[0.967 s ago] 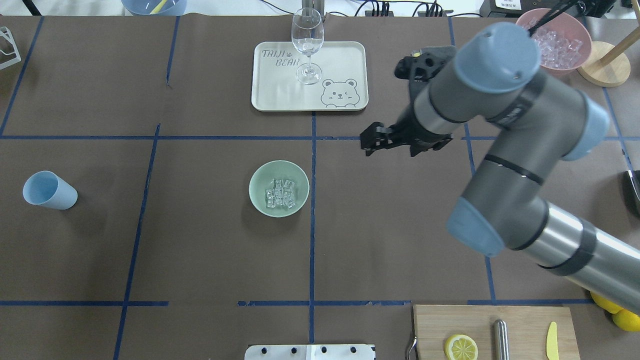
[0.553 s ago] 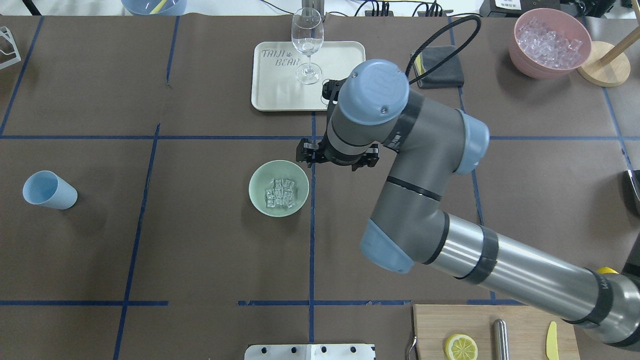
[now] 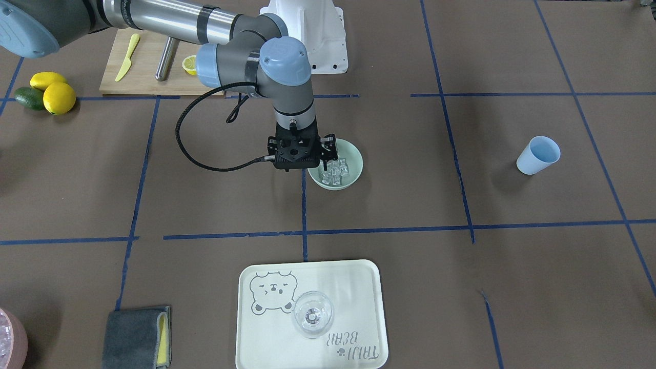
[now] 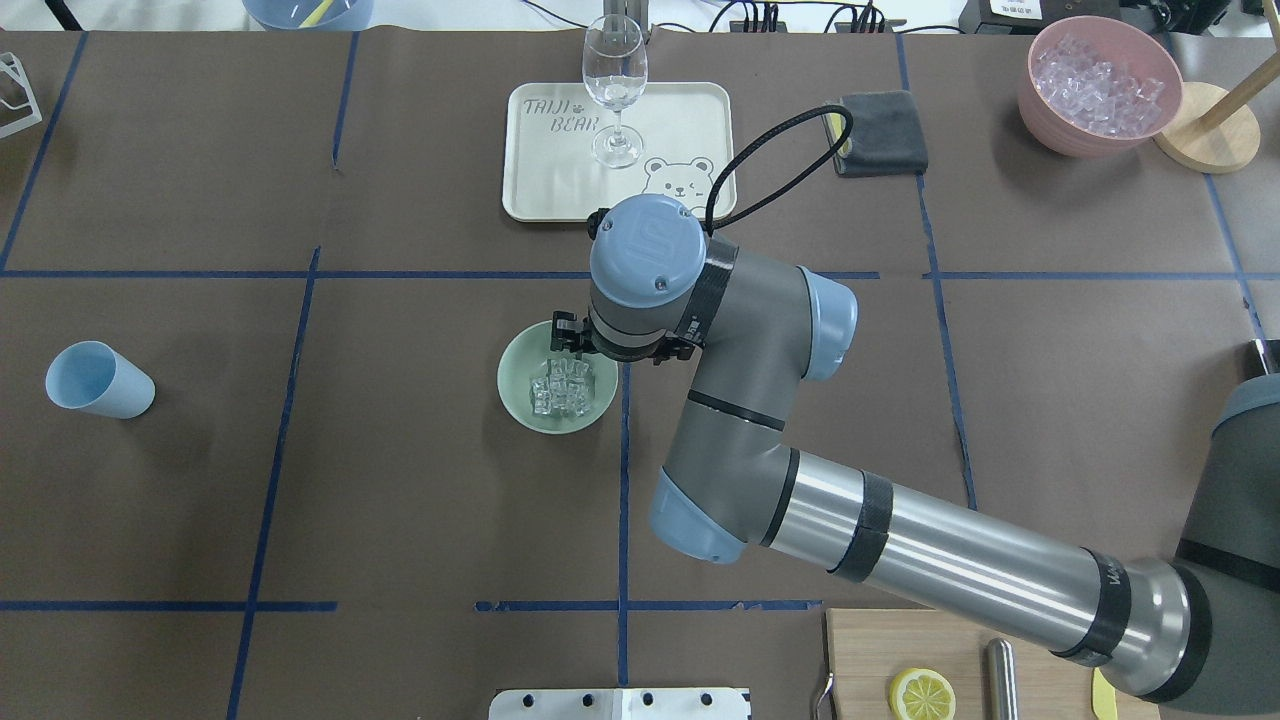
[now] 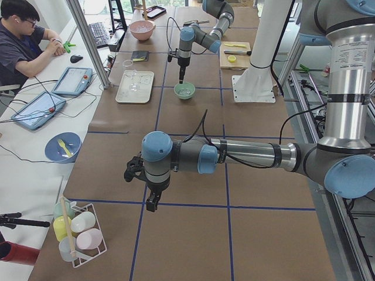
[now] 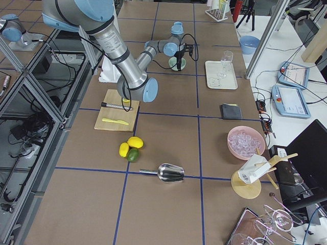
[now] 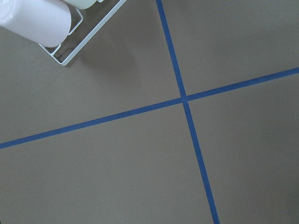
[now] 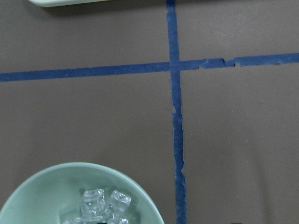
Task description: Pour ice into bowl
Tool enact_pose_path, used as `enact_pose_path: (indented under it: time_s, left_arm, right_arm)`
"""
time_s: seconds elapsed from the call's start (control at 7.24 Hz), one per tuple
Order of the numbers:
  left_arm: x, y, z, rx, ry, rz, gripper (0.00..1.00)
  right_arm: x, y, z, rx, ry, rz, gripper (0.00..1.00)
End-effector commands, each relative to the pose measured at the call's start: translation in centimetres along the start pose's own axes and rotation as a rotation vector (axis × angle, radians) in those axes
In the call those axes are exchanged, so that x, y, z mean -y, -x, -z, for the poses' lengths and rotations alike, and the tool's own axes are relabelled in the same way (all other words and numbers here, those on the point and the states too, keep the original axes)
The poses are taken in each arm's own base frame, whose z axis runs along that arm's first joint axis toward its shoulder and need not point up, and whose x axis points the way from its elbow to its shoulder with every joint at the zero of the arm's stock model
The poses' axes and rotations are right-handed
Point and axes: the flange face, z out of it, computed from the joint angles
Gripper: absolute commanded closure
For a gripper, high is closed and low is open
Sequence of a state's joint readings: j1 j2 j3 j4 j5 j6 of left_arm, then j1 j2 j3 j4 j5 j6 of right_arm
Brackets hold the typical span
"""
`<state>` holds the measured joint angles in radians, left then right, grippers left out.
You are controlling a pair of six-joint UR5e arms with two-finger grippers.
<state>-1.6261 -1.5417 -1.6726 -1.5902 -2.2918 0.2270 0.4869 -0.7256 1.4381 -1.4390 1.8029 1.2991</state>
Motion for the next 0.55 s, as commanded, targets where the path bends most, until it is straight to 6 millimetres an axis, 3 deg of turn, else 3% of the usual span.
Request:
enact_pose_path:
  time_s: [0.0,0.14,0.28,0.41]
  left_arm:
    - [0.0,0.01,-0.02,0.0,0.0,0.0,0.0]
    - [0.0,0.01,-0.02,0.0,0.0,0.0,0.0]
    - [-0.11,0.09,-0.02,0.0,0.0,0.002,0.0]
    - [-0.01,0.05,0.04,0.001,-0.002,0.0,0.0]
  right_arm:
    - [-0.68,0.12,-0.85,-0.011,0.001,0.001,0.65]
    - [-0.72,0.22,-0.78,-0.009,0.005,0.003,0.93]
    - [-0.74,0.16,-0.78,-0.009,0.006,0.011,1.0]
    - [-0.87,0.19,-0.67,-0.006,0.006,0.019,1.0]
